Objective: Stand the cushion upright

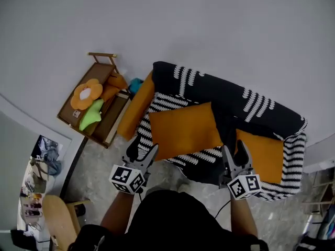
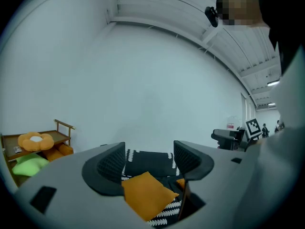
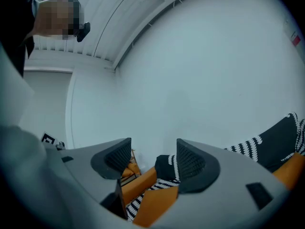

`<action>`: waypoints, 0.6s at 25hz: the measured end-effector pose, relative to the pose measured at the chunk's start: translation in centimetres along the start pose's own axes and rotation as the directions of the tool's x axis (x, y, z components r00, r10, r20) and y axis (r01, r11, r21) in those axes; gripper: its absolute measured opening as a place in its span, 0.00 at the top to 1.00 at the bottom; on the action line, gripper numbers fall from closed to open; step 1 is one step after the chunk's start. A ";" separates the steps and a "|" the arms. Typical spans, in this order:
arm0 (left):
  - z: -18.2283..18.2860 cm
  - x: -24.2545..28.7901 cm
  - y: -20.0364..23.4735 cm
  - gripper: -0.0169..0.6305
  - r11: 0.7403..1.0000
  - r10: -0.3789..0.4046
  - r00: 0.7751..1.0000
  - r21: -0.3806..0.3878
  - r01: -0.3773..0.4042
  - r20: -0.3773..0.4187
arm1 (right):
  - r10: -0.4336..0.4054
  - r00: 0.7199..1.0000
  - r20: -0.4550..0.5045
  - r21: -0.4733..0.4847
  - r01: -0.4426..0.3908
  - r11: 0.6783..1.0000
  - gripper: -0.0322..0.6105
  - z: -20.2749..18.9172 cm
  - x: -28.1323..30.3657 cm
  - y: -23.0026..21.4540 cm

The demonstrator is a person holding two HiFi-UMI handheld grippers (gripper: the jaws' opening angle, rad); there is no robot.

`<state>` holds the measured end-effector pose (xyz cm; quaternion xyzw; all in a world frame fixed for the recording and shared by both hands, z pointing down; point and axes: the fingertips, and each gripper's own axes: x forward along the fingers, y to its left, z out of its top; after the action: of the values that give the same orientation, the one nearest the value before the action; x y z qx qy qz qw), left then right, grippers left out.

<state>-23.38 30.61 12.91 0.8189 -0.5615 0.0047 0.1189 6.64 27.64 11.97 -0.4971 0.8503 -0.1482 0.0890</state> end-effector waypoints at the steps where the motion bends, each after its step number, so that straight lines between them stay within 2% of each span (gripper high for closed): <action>1: -0.2 0.5 -0.1 0.48 1.000 0.003 1.000 -0.004 -0.003 -0.006 | 0.001 1.000 -0.008 -0.001 -0.001 1.000 0.50 -0.1 0.4 -0.6; 8: -1.4 3.0 0.8 0.48 0.999 0.018 0.999 -0.032 -0.019 -0.039 | 0.011 0.997 -0.079 0.019 -0.009 1.000 0.50 -1.8 3.4 -2.3; 15: -2.3 7.2 6.1 0.48 0.999 0.026 0.998 -0.038 -0.029 -0.065 | -0.001 0.996 -0.091 -0.011 0.000 1.000 0.50 -2.3 9.4 -2.8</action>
<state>-26.02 22.40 17.27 0.8081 -0.5684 0.0221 0.1528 3.66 18.49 15.01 -0.4905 0.8541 -0.1662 0.0472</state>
